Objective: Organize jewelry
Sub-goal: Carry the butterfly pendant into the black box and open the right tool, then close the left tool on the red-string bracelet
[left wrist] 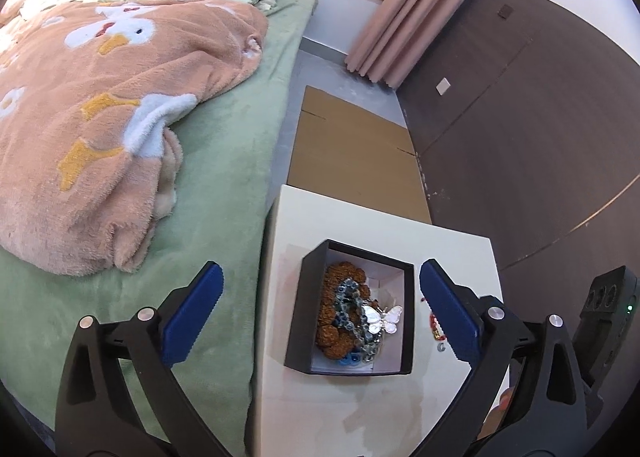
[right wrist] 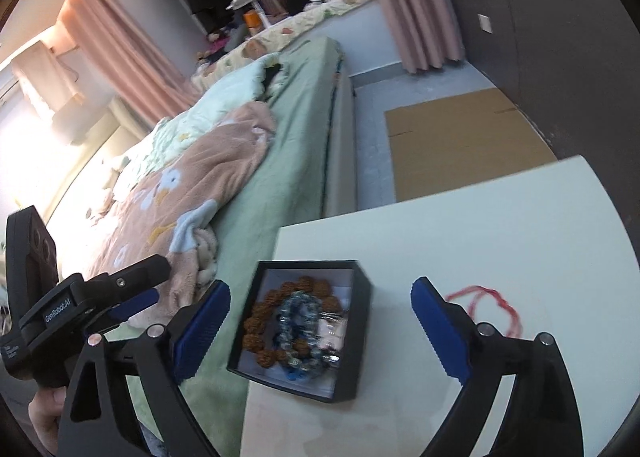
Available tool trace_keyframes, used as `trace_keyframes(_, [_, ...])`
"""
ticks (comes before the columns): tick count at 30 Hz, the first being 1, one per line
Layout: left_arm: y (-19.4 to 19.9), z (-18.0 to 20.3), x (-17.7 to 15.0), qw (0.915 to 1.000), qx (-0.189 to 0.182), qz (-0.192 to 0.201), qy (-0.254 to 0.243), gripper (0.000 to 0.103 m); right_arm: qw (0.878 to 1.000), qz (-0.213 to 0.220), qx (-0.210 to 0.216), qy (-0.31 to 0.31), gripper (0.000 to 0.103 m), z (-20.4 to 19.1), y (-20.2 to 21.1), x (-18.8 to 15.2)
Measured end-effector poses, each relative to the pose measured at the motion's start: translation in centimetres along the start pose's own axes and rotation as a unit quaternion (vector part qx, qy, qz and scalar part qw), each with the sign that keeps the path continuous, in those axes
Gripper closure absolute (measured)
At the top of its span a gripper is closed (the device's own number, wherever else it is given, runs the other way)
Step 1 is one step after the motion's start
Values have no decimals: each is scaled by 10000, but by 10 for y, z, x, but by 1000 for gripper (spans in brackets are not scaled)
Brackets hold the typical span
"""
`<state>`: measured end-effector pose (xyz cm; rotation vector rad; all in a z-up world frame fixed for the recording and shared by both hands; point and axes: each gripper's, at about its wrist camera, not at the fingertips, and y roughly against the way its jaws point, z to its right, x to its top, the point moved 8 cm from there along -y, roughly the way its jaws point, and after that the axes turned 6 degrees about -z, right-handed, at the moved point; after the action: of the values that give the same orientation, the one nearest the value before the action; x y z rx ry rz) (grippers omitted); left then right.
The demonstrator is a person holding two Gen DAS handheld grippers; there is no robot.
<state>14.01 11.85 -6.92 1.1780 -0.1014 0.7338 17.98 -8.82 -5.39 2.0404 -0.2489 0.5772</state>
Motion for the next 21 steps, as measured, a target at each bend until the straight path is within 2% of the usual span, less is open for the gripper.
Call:
trace_keyframes(12, [-20,65,-24,9962,-121,-175,-851,5,9953,-252,-442,-829,8,86,36,-12])
trace_keyframes(21, [-30,108,-41,9915,-273,-171,-1258,5,9930,-338,-737,-858,8,117,52,-16])
